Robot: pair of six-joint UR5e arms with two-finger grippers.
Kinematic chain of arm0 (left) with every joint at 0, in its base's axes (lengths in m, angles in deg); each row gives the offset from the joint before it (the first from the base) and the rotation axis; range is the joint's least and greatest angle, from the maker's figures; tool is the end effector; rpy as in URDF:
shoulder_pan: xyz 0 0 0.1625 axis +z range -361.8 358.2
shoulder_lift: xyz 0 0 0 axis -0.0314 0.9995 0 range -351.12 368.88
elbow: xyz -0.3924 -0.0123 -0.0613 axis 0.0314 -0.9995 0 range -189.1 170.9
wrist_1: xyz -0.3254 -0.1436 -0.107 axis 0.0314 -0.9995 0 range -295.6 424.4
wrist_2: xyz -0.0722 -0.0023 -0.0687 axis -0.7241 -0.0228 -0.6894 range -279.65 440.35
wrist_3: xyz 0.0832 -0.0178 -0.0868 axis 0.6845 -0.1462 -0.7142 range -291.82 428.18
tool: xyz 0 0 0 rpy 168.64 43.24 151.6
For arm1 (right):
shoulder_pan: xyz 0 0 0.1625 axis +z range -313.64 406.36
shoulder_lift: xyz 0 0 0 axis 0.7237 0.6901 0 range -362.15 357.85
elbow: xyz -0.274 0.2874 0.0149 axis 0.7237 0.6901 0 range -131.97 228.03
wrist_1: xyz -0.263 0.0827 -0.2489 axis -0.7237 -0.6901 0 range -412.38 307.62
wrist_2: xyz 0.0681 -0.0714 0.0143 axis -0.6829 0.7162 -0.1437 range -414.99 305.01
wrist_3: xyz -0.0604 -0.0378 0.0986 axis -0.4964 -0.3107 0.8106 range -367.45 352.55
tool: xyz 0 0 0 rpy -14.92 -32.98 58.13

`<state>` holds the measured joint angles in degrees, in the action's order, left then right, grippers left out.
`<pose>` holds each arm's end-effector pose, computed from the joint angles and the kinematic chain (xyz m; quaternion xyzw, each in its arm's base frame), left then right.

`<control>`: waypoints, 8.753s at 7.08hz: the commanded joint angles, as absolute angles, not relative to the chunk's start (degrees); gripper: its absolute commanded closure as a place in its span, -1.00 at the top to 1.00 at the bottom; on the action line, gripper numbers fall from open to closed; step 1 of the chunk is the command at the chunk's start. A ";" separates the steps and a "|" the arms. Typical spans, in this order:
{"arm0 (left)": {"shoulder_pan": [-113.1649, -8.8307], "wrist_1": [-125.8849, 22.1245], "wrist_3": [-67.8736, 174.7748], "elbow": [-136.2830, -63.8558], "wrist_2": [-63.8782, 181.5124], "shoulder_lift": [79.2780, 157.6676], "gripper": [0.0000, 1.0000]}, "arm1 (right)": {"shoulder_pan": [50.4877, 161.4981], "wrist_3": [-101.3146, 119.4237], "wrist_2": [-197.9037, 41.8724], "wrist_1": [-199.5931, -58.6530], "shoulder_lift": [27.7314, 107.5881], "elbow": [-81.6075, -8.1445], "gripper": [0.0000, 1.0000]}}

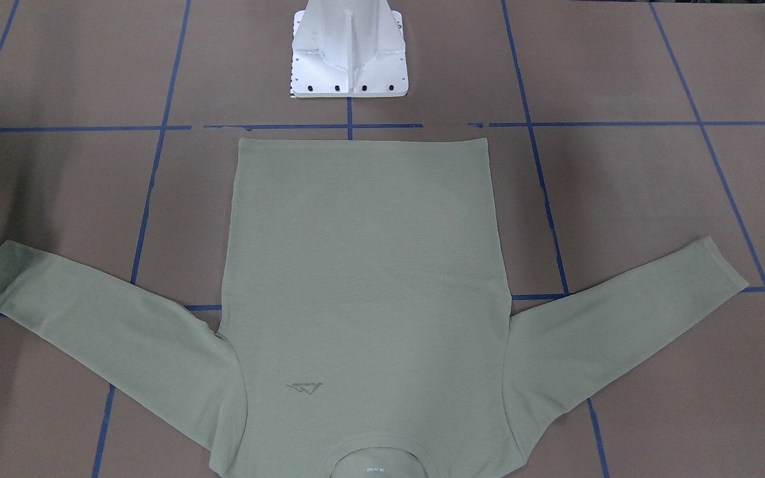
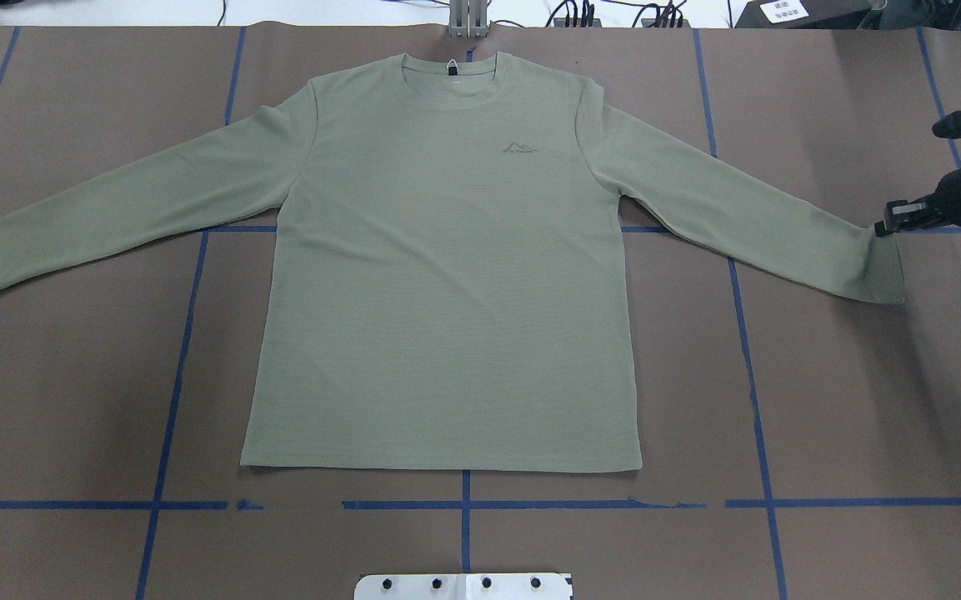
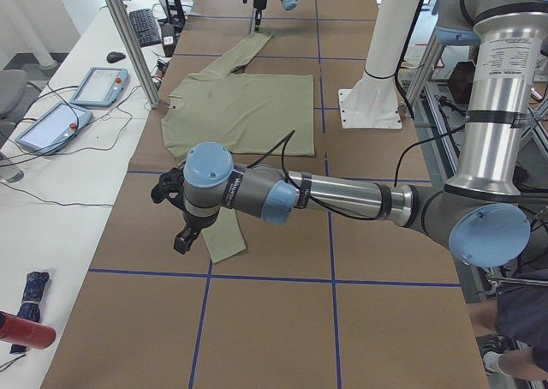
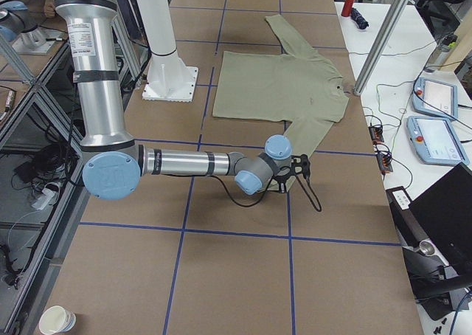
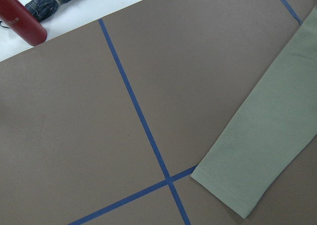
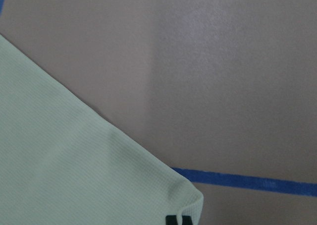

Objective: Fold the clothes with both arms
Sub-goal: 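Lower the right gripper onto the cuff of the sleeve nearest it and grasp, then lift the cuff with the right gripper and fold the sleeve across the shirt body, then open and raise the right gripper while the left gripper moves to the other cuff, then grasp the cuff of the sleeve nearest the left gripper, then lift the cuff with the left gripper and fold the sleeve across the shirt body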

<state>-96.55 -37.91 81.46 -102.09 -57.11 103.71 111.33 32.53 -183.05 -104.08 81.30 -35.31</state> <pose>-0.0849 -0.4935 0.5541 0.2201 0.3663 0.1372 0.8936 -0.1713 -0.5045 0.5716 0.0953 -0.4260 0.0104 0.8996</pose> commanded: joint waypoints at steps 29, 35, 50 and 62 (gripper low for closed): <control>-84.37 -51.09 74.57 -101.82 -56.41 101.34 1.00 | 91.67 54.22 -164.79 -144.02 14.06 -7.10 1.00; -68.26 -64.52 55.88 -101.30 -42.98 95.55 1.00 | 110.67 17.66 -179.96 -144.22 40.35 -23.75 1.00; -62.18 -79.13 56.14 -87.76 -39.18 95.89 -0.67 | 111.58 17.07 -179.80 -144.13 43.12 -26.24 1.00; -62.39 -32.81 26.78 -102.00 -41.03 139.27 -1.00 | 122.47 -3.84 -182.96 -144.66 54.36 -26.50 1.00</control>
